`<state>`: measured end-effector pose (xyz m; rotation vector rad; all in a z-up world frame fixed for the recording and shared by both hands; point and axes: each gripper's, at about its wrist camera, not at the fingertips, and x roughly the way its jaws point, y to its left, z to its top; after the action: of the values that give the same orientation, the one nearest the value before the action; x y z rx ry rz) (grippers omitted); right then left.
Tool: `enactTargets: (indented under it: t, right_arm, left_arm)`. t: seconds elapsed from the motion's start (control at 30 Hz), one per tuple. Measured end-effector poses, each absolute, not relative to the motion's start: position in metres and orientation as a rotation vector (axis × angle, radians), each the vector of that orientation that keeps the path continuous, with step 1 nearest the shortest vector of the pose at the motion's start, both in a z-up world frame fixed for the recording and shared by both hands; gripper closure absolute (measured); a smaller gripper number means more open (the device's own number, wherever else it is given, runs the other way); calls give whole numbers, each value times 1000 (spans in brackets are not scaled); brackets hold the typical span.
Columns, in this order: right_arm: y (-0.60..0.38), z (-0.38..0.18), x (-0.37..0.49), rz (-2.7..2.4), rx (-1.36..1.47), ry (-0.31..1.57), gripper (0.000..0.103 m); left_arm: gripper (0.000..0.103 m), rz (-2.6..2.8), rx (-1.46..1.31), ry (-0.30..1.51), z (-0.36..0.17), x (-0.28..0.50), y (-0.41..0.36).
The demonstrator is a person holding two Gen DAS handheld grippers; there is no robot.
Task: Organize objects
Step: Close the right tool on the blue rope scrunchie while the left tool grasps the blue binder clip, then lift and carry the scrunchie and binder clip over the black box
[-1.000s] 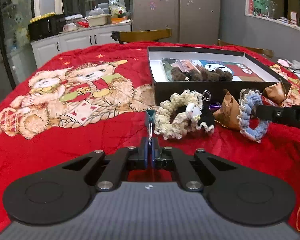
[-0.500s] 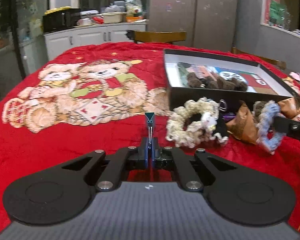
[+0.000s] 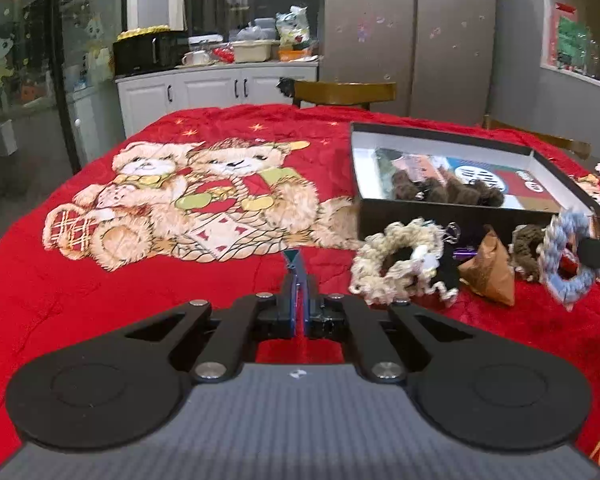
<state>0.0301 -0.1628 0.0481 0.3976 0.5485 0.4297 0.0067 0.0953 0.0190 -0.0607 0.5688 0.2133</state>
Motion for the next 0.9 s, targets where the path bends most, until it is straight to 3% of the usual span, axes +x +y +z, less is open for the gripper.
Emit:
enactTargets:
  t: [0.47,0.53,0.67,0.8,0.9]
  right_arm:
    - [-171,57,27,452,425,562,92]
    - [-174,54,26,455,425,571,92]
    - [-178,48,28,454,447,592,92]
    - [-181,46,32,445,452,590,91]
    - [-184,44,35,429,459,589,91]
  left_arm:
    - [97,302,-9,624,2,15,91]
    - [92,307,-22,618,3,14,93]
    - [61,313,-25,627,5,22,96]
    - [53,307,64,602,7,37,94]
    - [52,285,75,619,6,53,97]
